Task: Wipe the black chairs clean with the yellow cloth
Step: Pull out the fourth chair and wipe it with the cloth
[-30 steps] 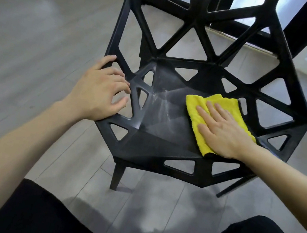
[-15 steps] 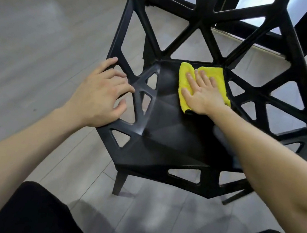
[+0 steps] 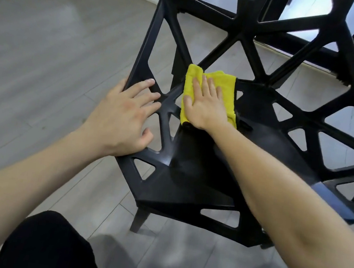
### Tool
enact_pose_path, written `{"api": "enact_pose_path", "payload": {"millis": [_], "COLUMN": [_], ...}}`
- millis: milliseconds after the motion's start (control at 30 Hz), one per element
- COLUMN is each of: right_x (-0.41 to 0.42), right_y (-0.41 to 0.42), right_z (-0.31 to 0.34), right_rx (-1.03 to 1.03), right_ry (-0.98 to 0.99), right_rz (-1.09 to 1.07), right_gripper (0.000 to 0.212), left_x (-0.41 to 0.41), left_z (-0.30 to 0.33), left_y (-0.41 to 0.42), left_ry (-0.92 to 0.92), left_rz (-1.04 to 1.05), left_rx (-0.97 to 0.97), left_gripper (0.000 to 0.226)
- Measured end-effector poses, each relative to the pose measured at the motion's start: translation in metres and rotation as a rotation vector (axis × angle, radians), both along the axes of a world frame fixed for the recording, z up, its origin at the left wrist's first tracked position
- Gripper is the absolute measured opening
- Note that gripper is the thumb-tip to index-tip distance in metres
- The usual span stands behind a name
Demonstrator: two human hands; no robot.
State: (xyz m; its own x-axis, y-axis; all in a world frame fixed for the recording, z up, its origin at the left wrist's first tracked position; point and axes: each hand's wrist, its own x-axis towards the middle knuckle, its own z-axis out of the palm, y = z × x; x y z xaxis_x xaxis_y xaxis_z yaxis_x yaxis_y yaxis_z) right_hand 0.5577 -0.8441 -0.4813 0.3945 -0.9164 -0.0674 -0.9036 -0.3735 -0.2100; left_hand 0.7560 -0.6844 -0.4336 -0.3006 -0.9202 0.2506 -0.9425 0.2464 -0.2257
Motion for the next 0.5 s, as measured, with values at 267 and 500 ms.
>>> {"api": "enact_pose_path", "payload": {"millis": [267, 500], "right_x": [-0.121, -0.078], "right_y": [0.12, 0.008], "right_z": [0.031, 0.004], "right_rx": [0.137, -0.034], "right_ry": [0.022, 0.25], "right_rz": [0.423, 0.018], "right_gripper": [0.071, 0.095], "left_x": [-0.005, -0.007], "left_z": [0.003, 0.003], "left_y": [0.0, 0.0], "left_ry": [-0.123, -0.117], "left_rz": [0.05, 0.055], "left_rx": [0.076, 0.092], "left_gripper": [0.072, 0.068]}}
